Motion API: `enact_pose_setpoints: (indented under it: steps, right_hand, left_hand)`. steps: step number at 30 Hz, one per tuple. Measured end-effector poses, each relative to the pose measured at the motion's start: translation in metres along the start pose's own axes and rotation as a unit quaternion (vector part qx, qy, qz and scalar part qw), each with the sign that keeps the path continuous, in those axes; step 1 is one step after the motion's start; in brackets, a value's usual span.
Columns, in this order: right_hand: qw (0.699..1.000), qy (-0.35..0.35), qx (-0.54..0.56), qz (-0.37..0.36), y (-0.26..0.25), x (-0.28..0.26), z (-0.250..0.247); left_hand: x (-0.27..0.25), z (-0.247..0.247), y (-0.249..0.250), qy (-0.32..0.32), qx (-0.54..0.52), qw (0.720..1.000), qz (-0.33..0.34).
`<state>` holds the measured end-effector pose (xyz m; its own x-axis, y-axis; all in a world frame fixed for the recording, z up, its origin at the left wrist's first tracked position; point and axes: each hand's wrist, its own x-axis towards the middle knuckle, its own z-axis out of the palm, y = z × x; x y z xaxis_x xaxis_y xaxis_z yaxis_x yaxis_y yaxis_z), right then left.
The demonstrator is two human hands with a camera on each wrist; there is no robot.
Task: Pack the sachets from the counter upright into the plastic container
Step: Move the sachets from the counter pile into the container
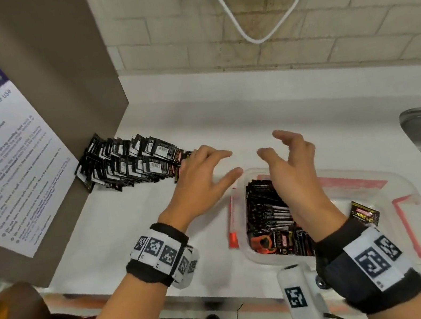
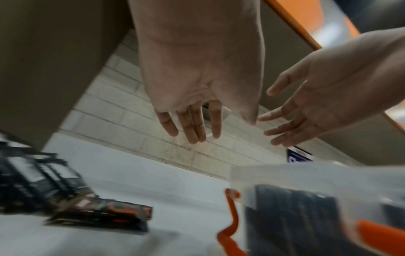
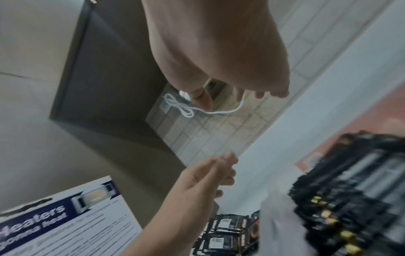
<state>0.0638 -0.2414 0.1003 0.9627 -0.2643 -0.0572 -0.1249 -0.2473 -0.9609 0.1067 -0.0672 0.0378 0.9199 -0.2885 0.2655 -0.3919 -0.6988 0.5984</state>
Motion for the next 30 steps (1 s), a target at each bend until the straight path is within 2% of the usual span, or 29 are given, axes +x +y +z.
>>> enact_pose_setpoints:
  steps: [4,8,11,14,17,21,24,27,30]
  right_hand:
    - [0.993,-0.088,-0.055,-0.060,-0.023,0.005,0.043]
    - [0.971,-0.180,-0.149,-0.057,-0.027,0.017,0.095]
    - [0.932,-0.264,-0.245,-0.035,-0.020,0.027,0.129]
    - [0.872,-0.326,-0.364,-0.004,-0.010,0.038,0.152]
    - [0.845,-0.321,-0.428,0.011,-0.001,0.045,0.165]
    - [0.841,-0.292,-0.453,0.030,0.010,0.048,0.173]
    - [0.834,-0.276,-0.477,0.037,0.016,0.045,0.174]
    - [0.826,-0.266,-0.497,0.027,0.015,0.047,0.176]
    - [0.820,-0.265,-0.506,0.024,0.013,0.054,0.178]
  left_hand:
    - [-0.006,-0.024,-0.041,0.096,-0.058,0.989,-0.093]
    - [-0.017,-0.038,-0.078,0.171,-0.055,0.968,-0.173]
    - [-0.024,-0.045,-0.100,0.199,-0.006,0.948,-0.248]
    - [-0.028,-0.049,-0.112,0.208,0.024,0.933,-0.292]
    - [-0.027,-0.051,-0.118,0.195,0.001,0.924,-0.328]
    - [-0.020,-0.049,-0.120,0.157,-0.027,0.921,-0.354]
    - [-0.010,-0.050,-0.120,0.105,-0.027,0.921,-0.373]
    - [-0.002,-0.051,-0.119,0.063,0.017,0.911,-0.406]
    - [0.003,-0.050,-0.120,0.053,0.065,0.904,-0.420]
